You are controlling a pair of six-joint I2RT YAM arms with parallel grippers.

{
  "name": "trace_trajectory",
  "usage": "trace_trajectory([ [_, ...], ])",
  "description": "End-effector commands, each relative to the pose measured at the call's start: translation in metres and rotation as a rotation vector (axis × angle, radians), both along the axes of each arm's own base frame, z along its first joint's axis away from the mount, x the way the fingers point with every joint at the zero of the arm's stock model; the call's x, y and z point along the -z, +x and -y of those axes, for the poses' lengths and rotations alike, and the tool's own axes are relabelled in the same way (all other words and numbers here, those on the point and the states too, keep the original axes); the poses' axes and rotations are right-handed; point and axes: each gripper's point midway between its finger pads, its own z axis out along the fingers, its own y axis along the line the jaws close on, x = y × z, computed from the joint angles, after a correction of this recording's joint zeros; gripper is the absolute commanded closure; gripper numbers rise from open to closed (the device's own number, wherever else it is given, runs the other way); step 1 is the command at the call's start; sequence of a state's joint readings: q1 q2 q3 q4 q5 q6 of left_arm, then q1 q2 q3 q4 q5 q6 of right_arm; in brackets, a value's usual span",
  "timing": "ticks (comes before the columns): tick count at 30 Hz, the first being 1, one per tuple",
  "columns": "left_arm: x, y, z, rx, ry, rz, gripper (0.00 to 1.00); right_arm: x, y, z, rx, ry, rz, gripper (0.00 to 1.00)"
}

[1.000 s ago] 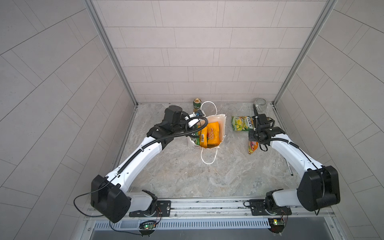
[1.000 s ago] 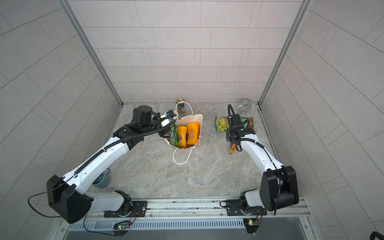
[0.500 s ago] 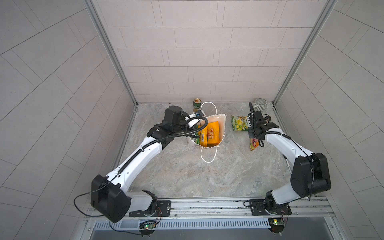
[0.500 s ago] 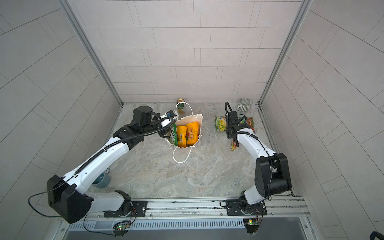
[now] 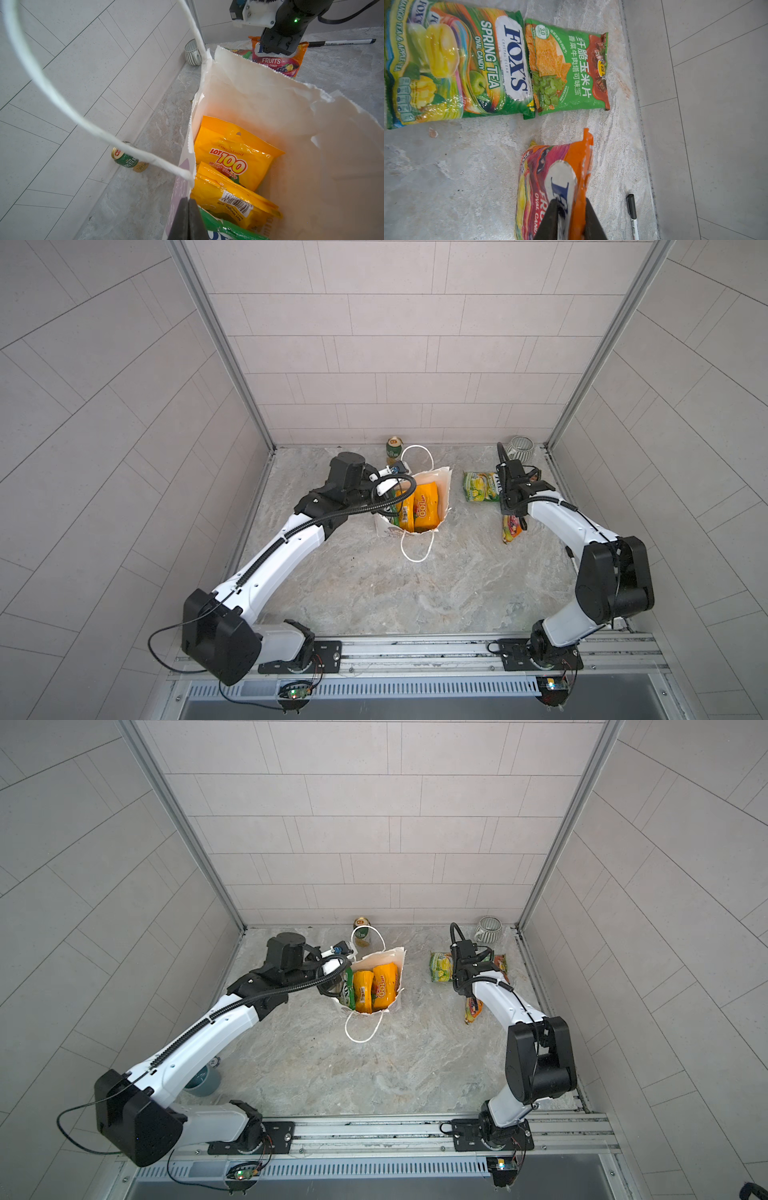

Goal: Take the snacks out of the paper bag
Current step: 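Carry the Fox's Fruits packet nearer the robot and lower it to the floor, then open the right gripper to release the Fox's Fruits packet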

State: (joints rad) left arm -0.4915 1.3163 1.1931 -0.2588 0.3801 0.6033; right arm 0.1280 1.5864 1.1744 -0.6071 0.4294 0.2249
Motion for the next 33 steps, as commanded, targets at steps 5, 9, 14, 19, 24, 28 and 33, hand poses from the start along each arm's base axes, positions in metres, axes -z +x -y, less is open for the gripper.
trace_trajectory([
  [5,-0.017,-0.01,0.002,0.025,-0.02,0.054,1.0,-0.007,0.0,0.018,0.066,-0.089,-0.001,0.75],
  [9,-0.016,-0.01,0.004,0.032,-0.025,0.05,1.0,-0.008,0.001,0.022,0.077,-0.118,-0.009,0.75],
  [14,-0.015,-0.009,0.004,0.029,-0.021,0.051,1.0,-0.012,0.001,0.024,0.088,-0.126,0.002,0.66],
  [19,-0.016,-0.009,0.004,0.025,-0.023,0.049,1.0,-0.024,0.001,0.026,0.106,-0.13,0.015,0.57],
  [24,-0.015,-0.008,0.004,0.025,-0.022,0.048,1.0,-0.055,-0.002,0.022,0.125,-0.071,0.094,0.48],
  [28,-0.015,-0.008,0.004,0.024,-0.022,0.048,1.0,-0.077,-0.01,0.012,0.13,0.06,0.204,0.37],
  [33,-0.012,-0.007,0.003,0.021,-0.011,0.045,1.0,-0.056,-0.025,-0.022,0.126,0.412,0.364,0.02],
])
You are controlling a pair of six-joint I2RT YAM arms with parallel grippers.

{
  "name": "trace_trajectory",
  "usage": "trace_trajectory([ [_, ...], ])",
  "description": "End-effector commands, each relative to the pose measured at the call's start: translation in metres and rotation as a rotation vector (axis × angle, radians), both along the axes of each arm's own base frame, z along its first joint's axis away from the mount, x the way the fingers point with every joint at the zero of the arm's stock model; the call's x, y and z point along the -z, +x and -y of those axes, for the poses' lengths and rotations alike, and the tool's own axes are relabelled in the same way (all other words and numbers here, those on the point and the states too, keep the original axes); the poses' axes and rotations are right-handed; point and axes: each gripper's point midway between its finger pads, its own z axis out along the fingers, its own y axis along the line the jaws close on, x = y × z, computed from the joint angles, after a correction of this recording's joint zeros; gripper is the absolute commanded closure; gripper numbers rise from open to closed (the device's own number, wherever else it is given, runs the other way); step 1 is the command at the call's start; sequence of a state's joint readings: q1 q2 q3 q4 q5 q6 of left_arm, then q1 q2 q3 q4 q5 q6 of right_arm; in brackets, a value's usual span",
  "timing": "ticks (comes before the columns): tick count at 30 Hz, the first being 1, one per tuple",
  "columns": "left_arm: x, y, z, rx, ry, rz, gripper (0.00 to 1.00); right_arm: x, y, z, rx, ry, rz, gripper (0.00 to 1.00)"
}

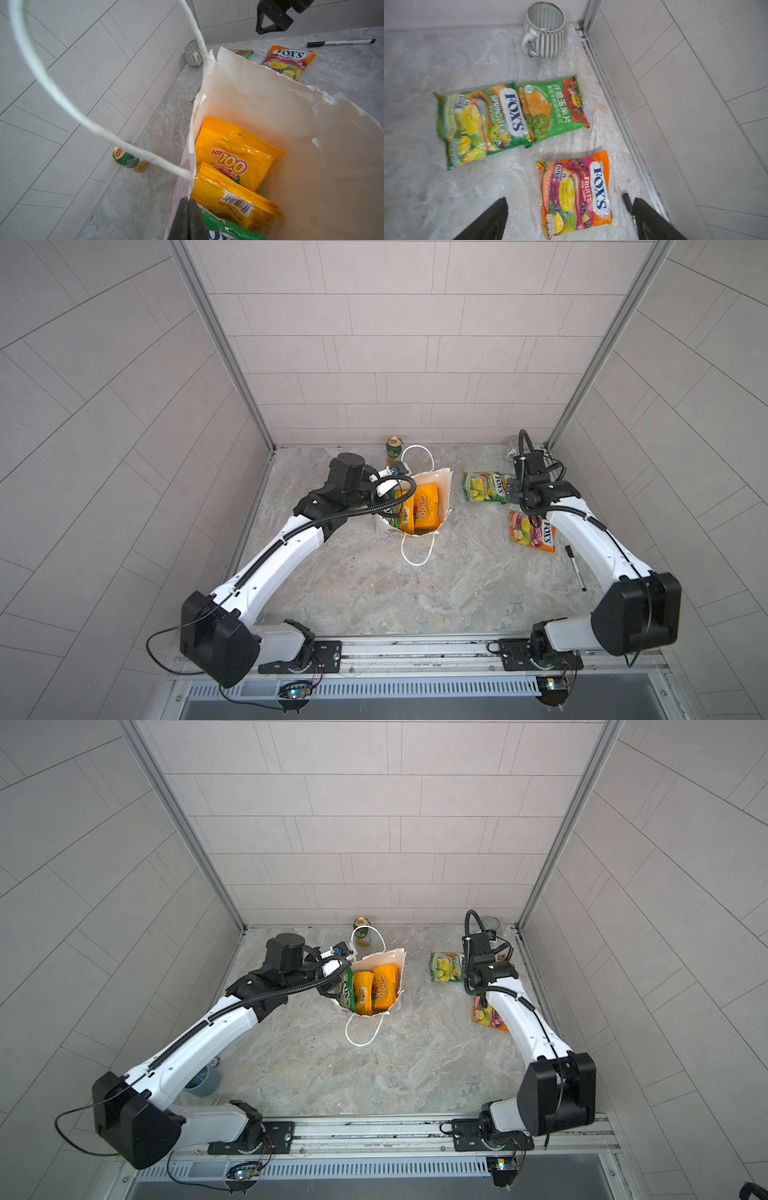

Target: Take the snacks out of the paper bag

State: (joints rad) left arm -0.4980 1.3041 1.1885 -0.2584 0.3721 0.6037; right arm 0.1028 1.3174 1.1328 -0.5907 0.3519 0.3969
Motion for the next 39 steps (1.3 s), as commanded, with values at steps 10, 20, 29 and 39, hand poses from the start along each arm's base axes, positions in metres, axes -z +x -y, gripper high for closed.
trace_trajectory([
  [10,-0.002,0.0,0.005,0.022,-0.001,0.017,1.0,0.086,-0.054,0.011,0.272,0.632,0.251,0.05],
  [20,-0.004,-0.001,0.004,0.017,0.002,0.023,1.0,0.136,-0.06,0.041,0.449,0.811,0.251,0.22],
  [29,-0.007,-0.003,0.003,0.018,-0.001,0.027,1.0,0.163,-0.051,0.06,0.525,0.825,0.282,0.34],
  [39,-0.006,-0.002,0.002,0.012,0.006,0.032,1.0,0.193,-0.032,0.052,0.523,0.964,0.247,0.44],
])
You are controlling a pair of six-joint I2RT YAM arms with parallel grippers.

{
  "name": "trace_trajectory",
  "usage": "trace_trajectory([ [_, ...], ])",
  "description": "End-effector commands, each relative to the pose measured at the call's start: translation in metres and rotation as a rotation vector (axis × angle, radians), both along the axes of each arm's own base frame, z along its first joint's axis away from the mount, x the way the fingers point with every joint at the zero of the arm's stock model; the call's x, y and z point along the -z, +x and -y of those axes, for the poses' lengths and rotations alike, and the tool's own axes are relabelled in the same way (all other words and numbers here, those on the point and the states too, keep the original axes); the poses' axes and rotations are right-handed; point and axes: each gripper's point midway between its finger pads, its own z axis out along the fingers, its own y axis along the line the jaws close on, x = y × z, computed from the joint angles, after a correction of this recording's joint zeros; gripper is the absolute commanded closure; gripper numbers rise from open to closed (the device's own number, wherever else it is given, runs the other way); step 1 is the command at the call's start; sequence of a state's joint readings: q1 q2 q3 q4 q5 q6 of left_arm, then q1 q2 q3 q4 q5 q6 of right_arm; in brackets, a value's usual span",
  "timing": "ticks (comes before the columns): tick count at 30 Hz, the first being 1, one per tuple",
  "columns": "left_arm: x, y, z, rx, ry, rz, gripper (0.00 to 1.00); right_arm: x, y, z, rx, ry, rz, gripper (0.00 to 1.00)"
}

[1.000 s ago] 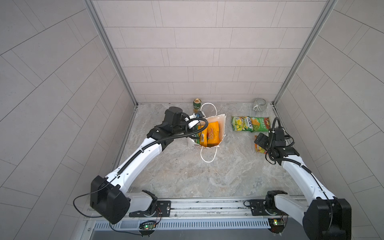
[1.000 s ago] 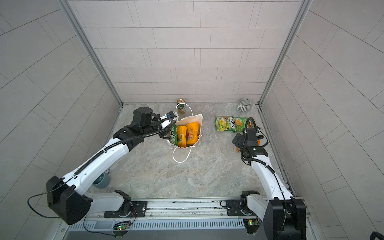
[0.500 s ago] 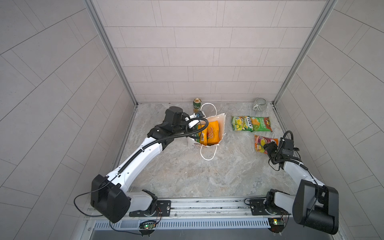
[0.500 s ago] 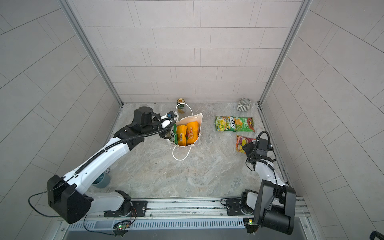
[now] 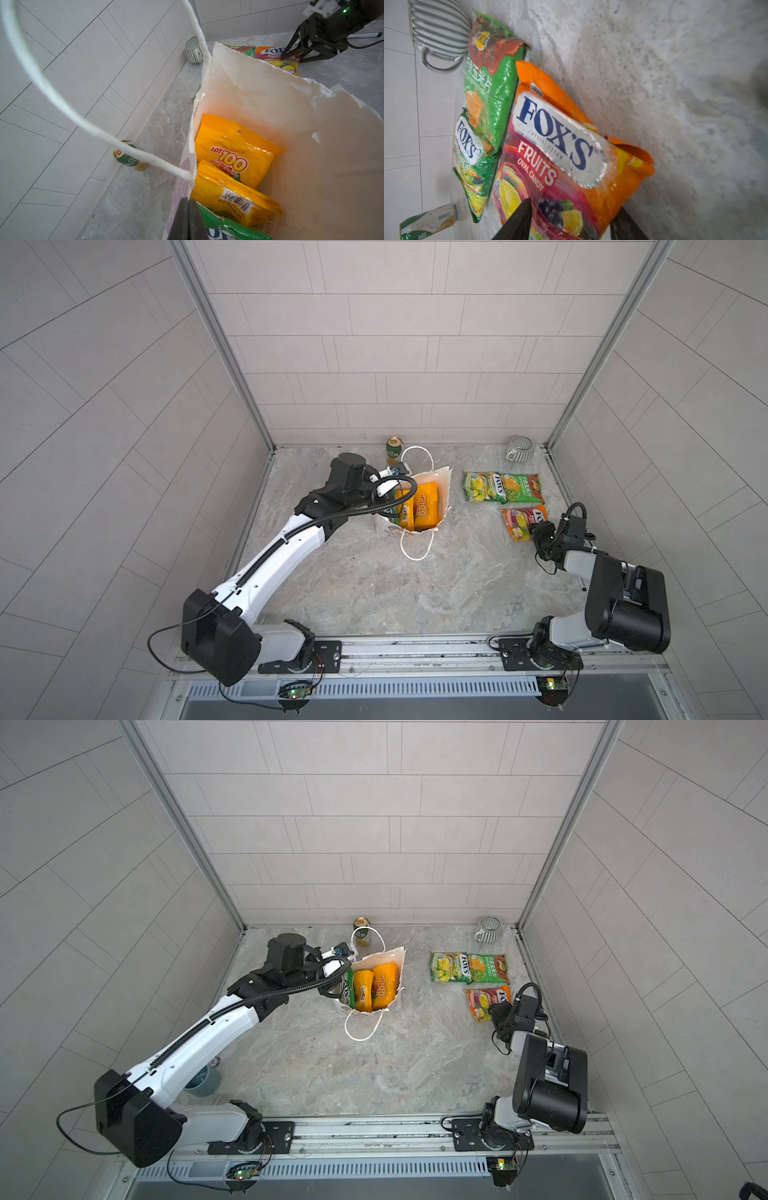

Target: Take the snacks out of the paper bag

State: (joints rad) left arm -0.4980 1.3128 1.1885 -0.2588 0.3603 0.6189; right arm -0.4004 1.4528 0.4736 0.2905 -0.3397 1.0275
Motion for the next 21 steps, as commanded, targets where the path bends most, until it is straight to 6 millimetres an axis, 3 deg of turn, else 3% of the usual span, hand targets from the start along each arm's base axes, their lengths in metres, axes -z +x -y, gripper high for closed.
trace_trajectory([
  [1,-0.011,-0.005,0.002,0.016,-0.012,0.027,1.0,0.021,-0.007,-0.009,0.023,0.095,-0.041,0.45],
  [4,-0.01,-0.005,0.002,0.015,-0.01,0.027,1.0,0.019,-0.006,-0.009,0.041,0.108,-0.021,0.46],
  [7,-0.011,-0.004,0.001,0.011,-0.008,0.031,1.0,0.01,-0.01,-0.008,0.061,0.105,-0.007,0.39],
  [12,-0.011,-0.005,0.003,0.018,-0.015,0.027,1.0,-0.04,-0.023,0.003,0.088,-0.026,0.03,0.32],
  [15,-0.011,-0.004,0.004,0.02,-0.02,0.025,1.0,-0.076,-0.027,0.004,0.03,-0.17,0.041,0.35],
  [17,-0.011,-0.004,0.005,0.025,-0.024,0.023,1.0,-0.094,-0.009,-0.017,-0.135,-0.257,0.071,0.45],
  [19,-0.011,-0.004,0.007,0.028,-0.028,0.02,1.0,-0.101,0.011,-0.056,-0.352,-0.331,0.054,0.56],
  [21,-0.01,-0.003,0.007,0.029,-0.028,0.018,1.0,-0.094,0.015,-0.09,-0.543,-0.363,-0.045,0.77],
])
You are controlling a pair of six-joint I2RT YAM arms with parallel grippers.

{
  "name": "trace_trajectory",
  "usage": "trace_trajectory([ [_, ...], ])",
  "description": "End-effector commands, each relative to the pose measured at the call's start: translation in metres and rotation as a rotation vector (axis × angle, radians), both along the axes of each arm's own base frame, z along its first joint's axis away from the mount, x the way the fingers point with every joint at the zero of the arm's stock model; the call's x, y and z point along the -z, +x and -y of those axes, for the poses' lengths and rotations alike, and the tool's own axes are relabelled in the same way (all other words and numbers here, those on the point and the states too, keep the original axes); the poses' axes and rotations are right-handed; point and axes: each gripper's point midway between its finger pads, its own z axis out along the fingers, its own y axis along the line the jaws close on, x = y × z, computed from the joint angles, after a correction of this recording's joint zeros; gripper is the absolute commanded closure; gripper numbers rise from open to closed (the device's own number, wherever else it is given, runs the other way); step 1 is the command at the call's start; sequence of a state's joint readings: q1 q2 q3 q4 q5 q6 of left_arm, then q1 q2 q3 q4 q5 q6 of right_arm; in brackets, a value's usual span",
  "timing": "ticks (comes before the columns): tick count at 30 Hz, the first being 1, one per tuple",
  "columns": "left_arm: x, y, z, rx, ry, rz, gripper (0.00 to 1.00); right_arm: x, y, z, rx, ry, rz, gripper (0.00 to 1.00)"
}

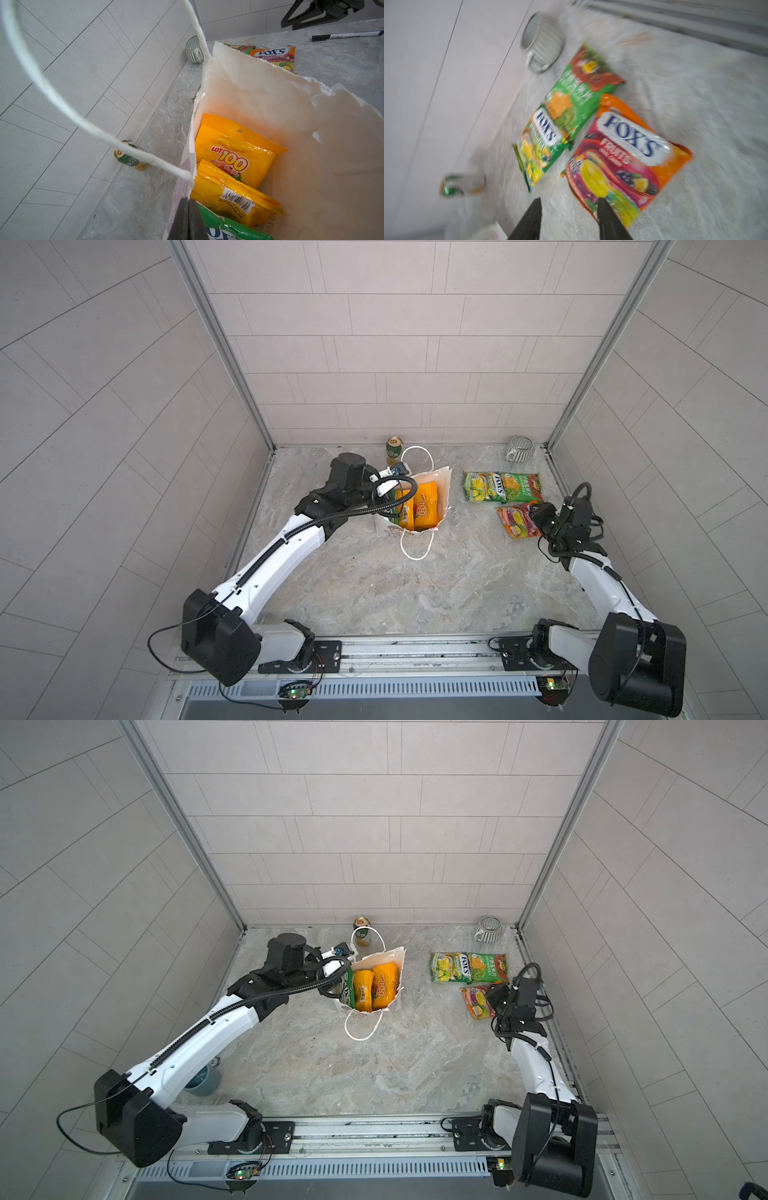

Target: Take the snacks out of the paper bag

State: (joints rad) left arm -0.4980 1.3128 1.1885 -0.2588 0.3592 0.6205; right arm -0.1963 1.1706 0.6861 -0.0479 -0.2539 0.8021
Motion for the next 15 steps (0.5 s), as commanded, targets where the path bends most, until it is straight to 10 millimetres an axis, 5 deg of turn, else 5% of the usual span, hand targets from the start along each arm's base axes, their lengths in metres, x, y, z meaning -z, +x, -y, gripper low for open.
trace_trajectory([
  [1,-0.009,-0.003,0.007,0.028,-0.028,0.015,1.0,0.03,-0.007,-0.047,-0.284,-0.175,-0.231,0.82],
  [7,-0.006,-0.002,0.005,0.018,-0.014,0.014,1.0,0.072,0.008,-0.078,-0.416,-0.277,-0.399,0.98],
  [15,-0.004,-0.001,0.004,0.013,-0.009,0.014,1.0,0.095,0.025,-0.064,-0.341,-0.347,-0.468,1.0],
])
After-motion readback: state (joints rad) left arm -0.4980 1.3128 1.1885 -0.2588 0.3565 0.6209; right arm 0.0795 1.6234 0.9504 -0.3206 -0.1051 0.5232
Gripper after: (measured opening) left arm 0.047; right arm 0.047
